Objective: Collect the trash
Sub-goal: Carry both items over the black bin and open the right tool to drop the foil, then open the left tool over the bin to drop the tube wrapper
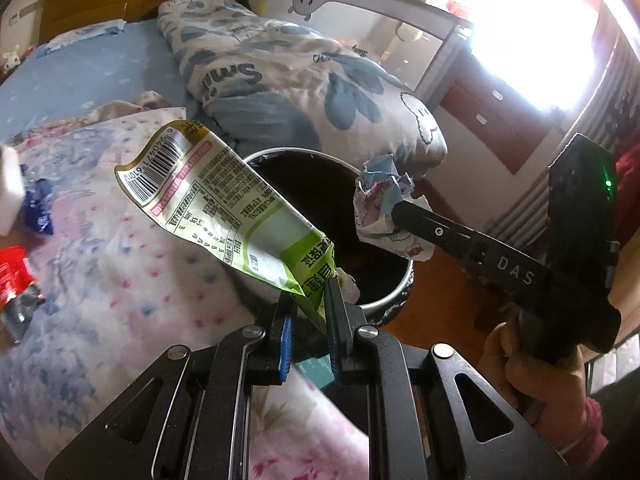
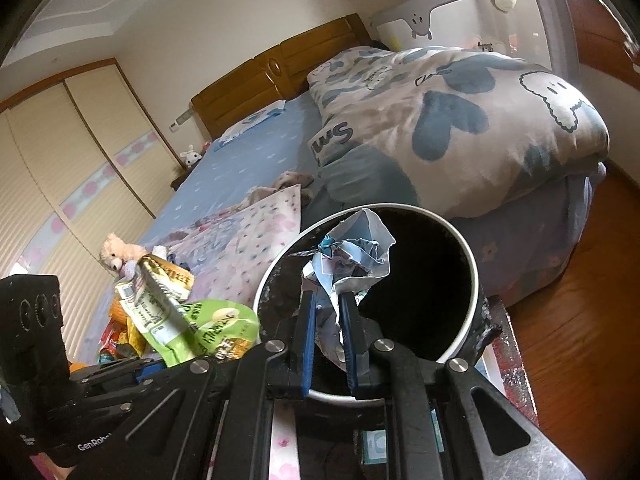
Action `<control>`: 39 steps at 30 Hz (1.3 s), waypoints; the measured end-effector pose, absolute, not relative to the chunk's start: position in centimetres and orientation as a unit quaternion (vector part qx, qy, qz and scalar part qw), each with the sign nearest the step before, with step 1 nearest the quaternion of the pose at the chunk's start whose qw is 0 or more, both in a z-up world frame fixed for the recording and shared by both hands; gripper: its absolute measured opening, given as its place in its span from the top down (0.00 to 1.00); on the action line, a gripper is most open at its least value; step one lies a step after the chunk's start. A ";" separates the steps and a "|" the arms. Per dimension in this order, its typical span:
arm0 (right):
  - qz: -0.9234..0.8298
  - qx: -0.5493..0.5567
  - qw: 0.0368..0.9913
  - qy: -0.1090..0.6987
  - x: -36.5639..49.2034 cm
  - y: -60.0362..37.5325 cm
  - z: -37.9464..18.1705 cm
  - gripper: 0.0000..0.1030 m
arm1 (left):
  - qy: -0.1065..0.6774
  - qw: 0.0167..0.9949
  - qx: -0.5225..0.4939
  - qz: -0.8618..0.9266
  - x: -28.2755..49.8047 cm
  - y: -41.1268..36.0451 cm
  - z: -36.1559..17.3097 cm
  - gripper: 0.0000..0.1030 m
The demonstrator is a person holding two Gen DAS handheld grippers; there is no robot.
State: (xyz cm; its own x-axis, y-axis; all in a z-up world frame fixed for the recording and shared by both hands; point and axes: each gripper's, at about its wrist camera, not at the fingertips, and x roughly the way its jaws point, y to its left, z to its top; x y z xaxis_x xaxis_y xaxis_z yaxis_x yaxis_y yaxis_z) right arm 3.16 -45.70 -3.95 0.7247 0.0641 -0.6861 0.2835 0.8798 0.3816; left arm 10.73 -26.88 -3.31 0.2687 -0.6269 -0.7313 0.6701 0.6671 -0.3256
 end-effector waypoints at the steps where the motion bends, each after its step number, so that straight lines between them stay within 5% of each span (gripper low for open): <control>1: -0.062 0.238 0.898 0.366 3.2 -45.8 -3.9 0.88 | 0.449 0.794 0.024 -0.409 10.9 -27.2 -3.4 0.88; 11: -0.064 0.256 0.886 0.381 4.5 -47.8 -5.2 0.85 | 0.467 0.778 0.028 -0.420 12.5 -29.6 -4.0 0.87; 14: -0.072 0.261 0.881 0.388 4.6 -48.1 -5.7 0.80 | 0.474 0.774 0.032 -0.419 12.5 -29.9 -4.4 0.73; 15: -0.076 0.267 0.877 0.392 4.7 -48.3 -5.9 0.76 | 0.473 0.777 0.033 -0.415 12.5 -29.8 -4.5 0.61; 17: -0.083 0.277 0.874 0.390 4.6 -48.6 -6.2 0.58 | 0.471 0.782 0.034 -0.406 12.4 -29.4 -4.7 0.49; 28: -0.083 0.280 0.882 0.371 3.7 -46.7 -5.3 0.30 | 0.460 0.813 0.011 -0.356 11.0 -23.8 -5.3 0.46; 39: -0.016 0.243 0.894 0.375 4.7 -38.2 -4.8 0.29 | 0.441 0.861 -0.007 -0.254 10.2 -14.7 -6.1 0.44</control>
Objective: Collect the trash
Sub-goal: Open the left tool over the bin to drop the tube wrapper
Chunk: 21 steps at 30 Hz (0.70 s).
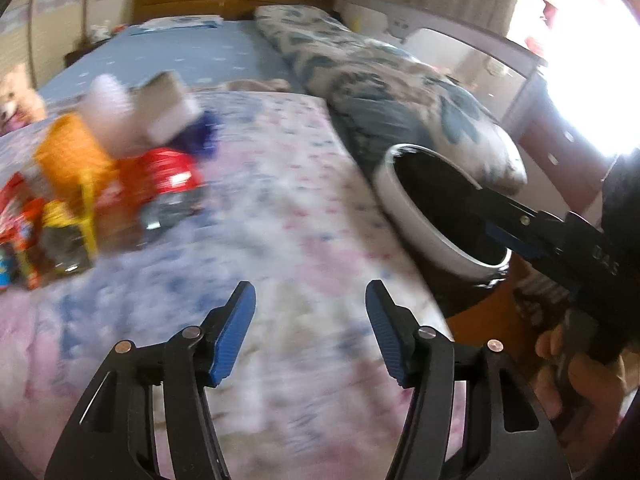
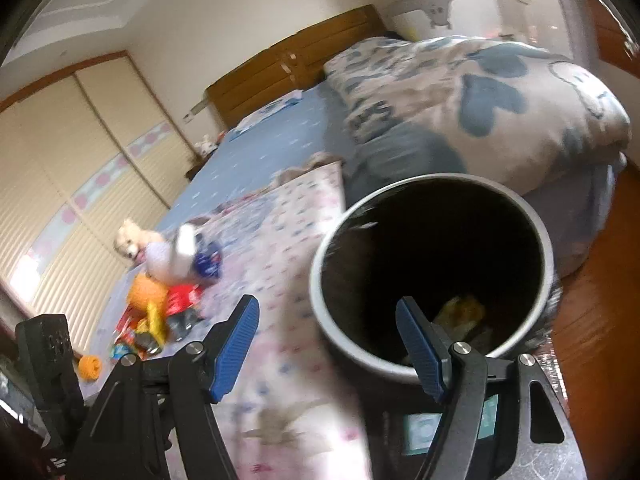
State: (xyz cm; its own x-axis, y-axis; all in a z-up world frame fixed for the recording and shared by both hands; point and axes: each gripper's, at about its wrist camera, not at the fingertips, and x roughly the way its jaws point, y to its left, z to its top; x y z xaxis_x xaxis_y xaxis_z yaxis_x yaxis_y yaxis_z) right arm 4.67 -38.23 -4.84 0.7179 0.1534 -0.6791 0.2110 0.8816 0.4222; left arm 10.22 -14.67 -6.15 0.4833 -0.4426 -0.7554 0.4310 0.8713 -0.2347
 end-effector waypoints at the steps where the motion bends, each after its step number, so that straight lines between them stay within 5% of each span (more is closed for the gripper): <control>1: -0.011 0.241 0.894 0.377 4.8 -37.6 -4.9 0.29 | 0.440 0.863 -0.008 -0.248 10.2 -14.1 -6.2 0.44; 21: 0.091 0.215 0.880 0.413 9.1 -26.7 -7.5 0.29 | 0.449 0.884 -0.061 -0.119 11.7 -2.1 -7.8 0.44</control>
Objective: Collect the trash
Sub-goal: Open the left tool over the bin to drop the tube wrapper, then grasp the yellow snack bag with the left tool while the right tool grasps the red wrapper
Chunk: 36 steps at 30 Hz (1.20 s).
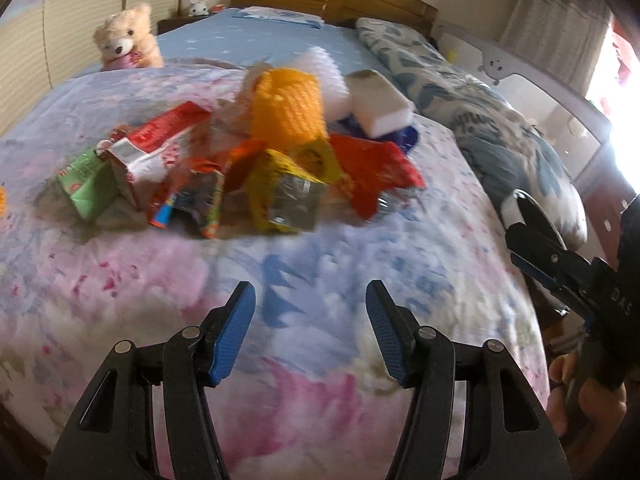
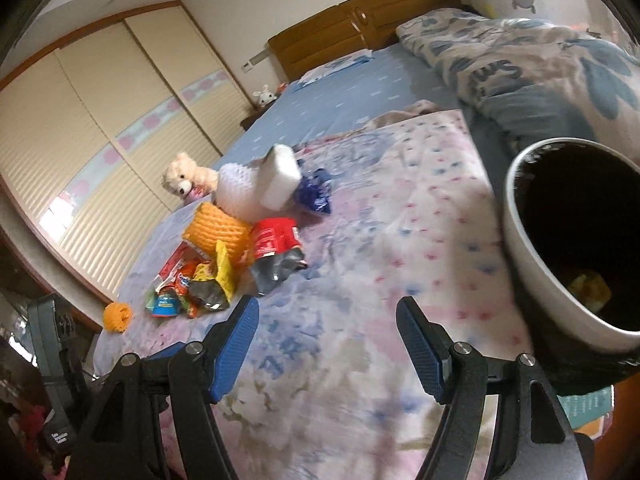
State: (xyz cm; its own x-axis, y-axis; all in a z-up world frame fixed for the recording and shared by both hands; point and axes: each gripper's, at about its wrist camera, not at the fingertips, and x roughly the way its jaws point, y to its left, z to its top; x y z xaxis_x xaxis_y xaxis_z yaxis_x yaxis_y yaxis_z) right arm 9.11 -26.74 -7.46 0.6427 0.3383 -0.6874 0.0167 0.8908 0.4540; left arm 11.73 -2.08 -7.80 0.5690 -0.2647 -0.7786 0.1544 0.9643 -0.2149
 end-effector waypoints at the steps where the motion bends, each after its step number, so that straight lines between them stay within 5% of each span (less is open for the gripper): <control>1: 0.094 0.214 0.880 0.413 9.3 -26.5 -7.5 0.29 | 0.449 0.884 -0.062 -0.114 12.0 -1.8 -7.8 0.44; 18: 0.140 0.212 0.866 0.430 16.5 -22.8 -9.6 0.29 | 0.457 0.883 -0.046 -0.094 17.6 -0.7 -8.7 0.44; 20: 0.146 0.216 0.861 0.436 17.4 -22.4 -10.2 0.29 | 0.460 0.882 -0.052 -0.094 18.2 -0.6 -9.0 0.48; 22: 0.147 0.213 0.860 0.440 18.1 -21.9 -10.7 0.30 | 0.465 0.878 -0.056 -0.097 18.7 -0.7 -9.2 0.66; 24: 0.150 0.210 0.860 0.441 18.6 -21.5 -11.1 0.36 | 0.470 0.875 -0.059 -0.104 19.0 -0.8 -9.5 0.81; 26: 0.151 0.207 0.857 0.446 18.7 -21.2 -11.4 0.66 | 0.465 0.877 -0.058 -0.107 18.8 -0.9 -9.4 0.83; 29: 0.158 0.211 0.859 0.439 18.1 -21.5 -11.1 0.86 | 0.455 0.882 -0.054 -0.113 18.3 -1.1 -9.0 0.89; 36: 0.152 0.220 0.867 0.420 15.3 -23.1 -9.7 0.89 | 0.446 0.883 -0.049 -0.135 16.1 -1.8 -8.1 0.91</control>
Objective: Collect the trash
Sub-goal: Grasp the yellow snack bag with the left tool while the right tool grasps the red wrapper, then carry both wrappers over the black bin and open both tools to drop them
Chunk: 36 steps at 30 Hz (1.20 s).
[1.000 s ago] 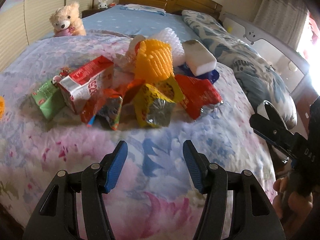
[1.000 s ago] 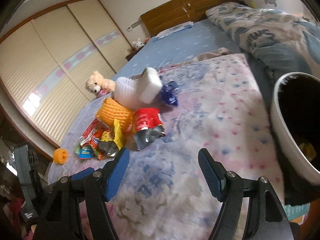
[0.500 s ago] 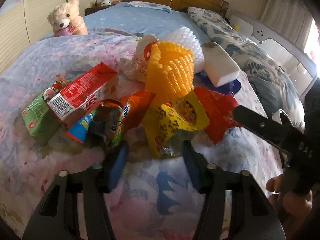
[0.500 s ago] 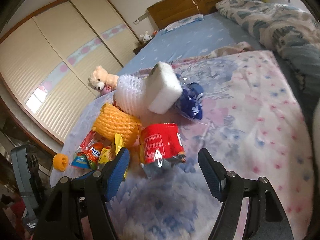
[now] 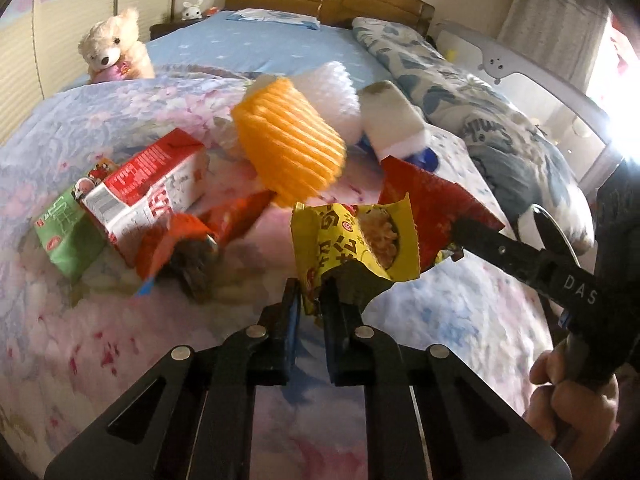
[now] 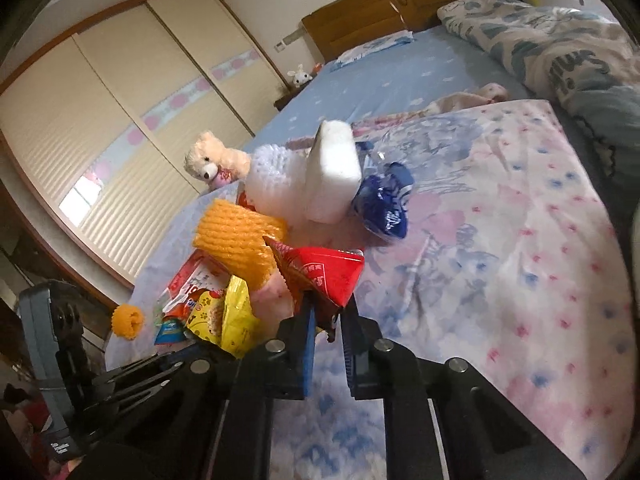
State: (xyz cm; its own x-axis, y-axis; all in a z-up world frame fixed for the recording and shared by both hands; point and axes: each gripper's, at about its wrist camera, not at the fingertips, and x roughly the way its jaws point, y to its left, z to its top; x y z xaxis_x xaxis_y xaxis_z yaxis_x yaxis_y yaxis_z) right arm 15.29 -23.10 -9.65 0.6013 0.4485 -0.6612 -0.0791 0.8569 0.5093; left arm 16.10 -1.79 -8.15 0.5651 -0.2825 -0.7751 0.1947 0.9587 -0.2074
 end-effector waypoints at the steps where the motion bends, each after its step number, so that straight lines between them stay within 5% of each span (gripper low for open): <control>1: 0.151 0.221 0.868 0.419 15.0 -23.3 -9.5 0.89 | 0.446 0.882 -0.049 -0.140 15.7 -2.0 -8.1 0.91; 36: 0.010 0.243 0.900 0.361 2.1 -36.5 -4.7 0.90 | 0.442 0.853 0.022 -0.277 10.2 -15.0 -5.6 0.91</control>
